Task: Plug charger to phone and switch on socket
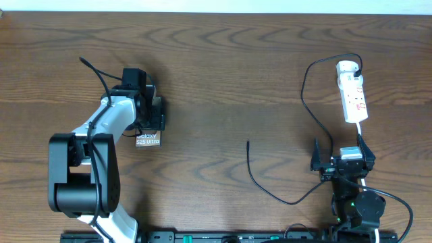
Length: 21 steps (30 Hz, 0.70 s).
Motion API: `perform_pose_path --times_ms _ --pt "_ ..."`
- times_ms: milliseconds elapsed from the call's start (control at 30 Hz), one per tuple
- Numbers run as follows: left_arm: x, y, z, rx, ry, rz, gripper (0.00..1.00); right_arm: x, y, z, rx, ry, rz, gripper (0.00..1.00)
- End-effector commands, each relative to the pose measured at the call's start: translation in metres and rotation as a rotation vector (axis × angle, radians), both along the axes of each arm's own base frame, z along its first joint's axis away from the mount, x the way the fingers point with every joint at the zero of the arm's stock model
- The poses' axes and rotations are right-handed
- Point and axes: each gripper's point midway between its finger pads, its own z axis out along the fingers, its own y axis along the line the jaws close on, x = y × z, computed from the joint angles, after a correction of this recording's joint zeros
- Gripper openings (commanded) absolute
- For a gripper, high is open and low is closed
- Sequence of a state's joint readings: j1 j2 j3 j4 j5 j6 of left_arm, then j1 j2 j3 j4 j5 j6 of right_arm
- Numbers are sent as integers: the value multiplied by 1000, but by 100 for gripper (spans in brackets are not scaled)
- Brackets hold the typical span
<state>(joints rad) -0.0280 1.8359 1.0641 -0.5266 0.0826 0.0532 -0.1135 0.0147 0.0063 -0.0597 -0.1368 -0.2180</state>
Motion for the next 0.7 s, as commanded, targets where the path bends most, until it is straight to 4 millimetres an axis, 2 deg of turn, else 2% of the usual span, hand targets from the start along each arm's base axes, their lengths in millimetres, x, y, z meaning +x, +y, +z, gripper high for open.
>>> perform_pose_path --times_ms 0,333,500,667 --pt "-9 1 -11 8 41 -6 67 0 1 0 7 0 2 99" --pt "-9 1 -11 8 40 -5 58 0 1 0 7 0 2 99" --pt "-9 1 -11 7 39 -5 47 0 1 0 7 0 2 99" --pt "-8 1 -11 7 37 -5 31 0 1 0 7 0 2 99"
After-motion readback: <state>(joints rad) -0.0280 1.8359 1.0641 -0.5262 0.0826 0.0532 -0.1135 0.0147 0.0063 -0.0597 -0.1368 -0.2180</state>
